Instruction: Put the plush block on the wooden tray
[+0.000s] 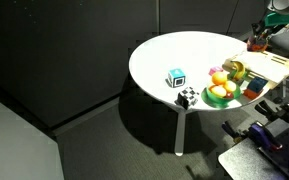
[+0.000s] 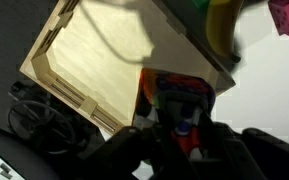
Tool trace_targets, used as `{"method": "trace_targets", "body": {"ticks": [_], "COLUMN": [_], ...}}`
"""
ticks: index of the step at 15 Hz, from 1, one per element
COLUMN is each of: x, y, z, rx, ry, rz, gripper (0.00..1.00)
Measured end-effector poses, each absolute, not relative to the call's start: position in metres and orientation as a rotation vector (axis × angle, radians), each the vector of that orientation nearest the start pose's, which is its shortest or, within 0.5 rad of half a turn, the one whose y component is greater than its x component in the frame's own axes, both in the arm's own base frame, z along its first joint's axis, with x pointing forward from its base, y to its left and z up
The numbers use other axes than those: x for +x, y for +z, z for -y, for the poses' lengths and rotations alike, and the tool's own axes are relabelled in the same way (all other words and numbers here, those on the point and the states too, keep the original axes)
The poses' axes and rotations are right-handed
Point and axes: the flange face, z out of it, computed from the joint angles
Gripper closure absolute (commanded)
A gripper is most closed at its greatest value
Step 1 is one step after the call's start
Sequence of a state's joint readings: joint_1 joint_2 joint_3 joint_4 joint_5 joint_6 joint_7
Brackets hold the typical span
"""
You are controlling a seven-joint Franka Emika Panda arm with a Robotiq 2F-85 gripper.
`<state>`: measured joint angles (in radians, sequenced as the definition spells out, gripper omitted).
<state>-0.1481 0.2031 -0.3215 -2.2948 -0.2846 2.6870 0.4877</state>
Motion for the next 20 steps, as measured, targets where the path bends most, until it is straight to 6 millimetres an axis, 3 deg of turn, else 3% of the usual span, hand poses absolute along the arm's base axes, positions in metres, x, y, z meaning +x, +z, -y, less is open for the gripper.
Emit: {"method": "trace_targets", "body": {"ticks": [4,5,12,20], "x": [0.493,0.493,0.494,0.482], "y": [0.284,0.285,0.293,0.317], "z": [0.238,0.237,0.221,0.159], "rx": [-3.135,-3.135,-3.134,-3.061], "ry": [-0.324,-0.325,-0.345,-0.364], "rz": [-1.14,-1.138,-1.09,-0.896], "gripper": [0.04,0.01,0.0,0.0]}}
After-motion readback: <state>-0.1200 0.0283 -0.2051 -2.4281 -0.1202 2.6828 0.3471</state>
